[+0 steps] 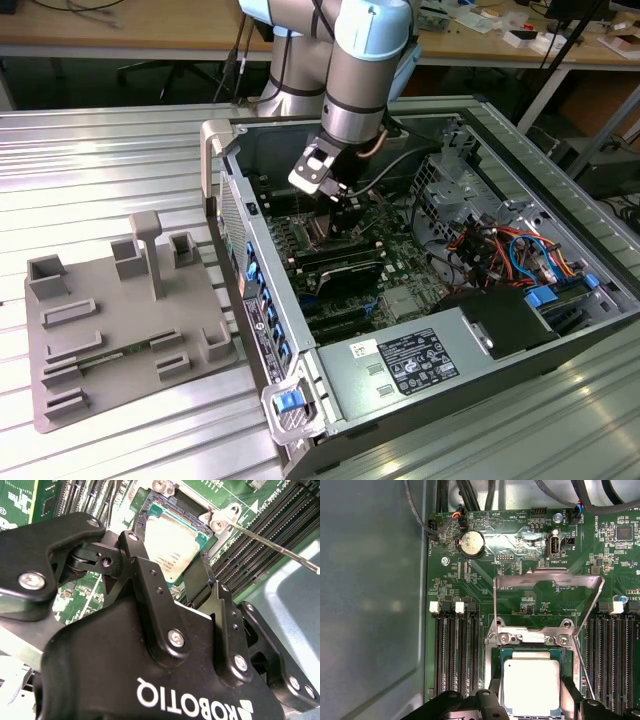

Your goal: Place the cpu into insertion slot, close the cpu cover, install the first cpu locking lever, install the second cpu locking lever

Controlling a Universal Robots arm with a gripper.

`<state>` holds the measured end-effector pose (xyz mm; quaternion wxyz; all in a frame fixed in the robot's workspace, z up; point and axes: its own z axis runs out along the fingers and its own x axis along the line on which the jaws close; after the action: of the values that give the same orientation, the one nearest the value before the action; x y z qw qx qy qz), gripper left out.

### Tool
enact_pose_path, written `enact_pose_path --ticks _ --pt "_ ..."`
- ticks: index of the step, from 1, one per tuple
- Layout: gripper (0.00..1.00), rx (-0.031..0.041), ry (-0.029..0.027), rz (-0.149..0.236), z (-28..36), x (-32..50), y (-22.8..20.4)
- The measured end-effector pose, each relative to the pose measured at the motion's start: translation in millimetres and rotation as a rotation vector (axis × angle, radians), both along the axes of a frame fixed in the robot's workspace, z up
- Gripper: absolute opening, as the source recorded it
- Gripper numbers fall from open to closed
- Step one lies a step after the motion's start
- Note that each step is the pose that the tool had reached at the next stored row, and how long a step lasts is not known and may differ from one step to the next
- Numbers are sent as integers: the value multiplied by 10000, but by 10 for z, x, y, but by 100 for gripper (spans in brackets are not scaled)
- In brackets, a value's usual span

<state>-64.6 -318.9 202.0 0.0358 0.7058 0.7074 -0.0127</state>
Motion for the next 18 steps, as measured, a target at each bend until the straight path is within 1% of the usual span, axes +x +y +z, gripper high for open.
enact_pose_path --ticks 3,10,18 --pt "54 6 1 -284 -3 -1 -1" --pt "54 8 -1 -233 -12 0 0" --pt "54 5 1 -233 -43 0 -1"
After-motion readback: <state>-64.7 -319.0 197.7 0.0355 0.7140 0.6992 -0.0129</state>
